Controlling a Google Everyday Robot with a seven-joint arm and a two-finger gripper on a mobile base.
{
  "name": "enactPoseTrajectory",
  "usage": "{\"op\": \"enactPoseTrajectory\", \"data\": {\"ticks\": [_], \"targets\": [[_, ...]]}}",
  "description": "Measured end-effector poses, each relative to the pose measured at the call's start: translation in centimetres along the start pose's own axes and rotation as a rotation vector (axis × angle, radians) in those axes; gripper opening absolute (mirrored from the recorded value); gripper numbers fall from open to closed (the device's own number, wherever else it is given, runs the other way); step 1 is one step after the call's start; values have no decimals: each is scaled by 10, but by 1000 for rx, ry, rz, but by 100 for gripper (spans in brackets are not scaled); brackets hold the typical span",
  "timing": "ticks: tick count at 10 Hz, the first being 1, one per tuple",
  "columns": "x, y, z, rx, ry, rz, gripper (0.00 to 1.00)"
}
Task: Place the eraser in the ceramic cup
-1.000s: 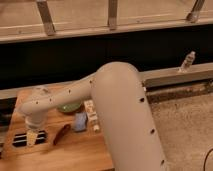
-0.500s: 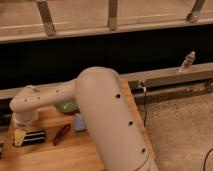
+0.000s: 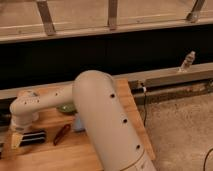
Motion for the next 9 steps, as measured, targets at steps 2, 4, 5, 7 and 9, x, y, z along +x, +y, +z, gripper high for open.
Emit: {"op": "enactPoseTrajectory", "data": {"ticks": [2, 4, 5, 7, 9], "targets": [[8, -12, 10, -4, -6, 8, 70], [-8, -14, 17, -3, -11, 47, 50], [-20, -13, 16, -5, -8, 72, 41], [-46, -13, 8, -18, -12, 128, 20], [-70, -9, -6, -40, -29, 167, 2]]}}
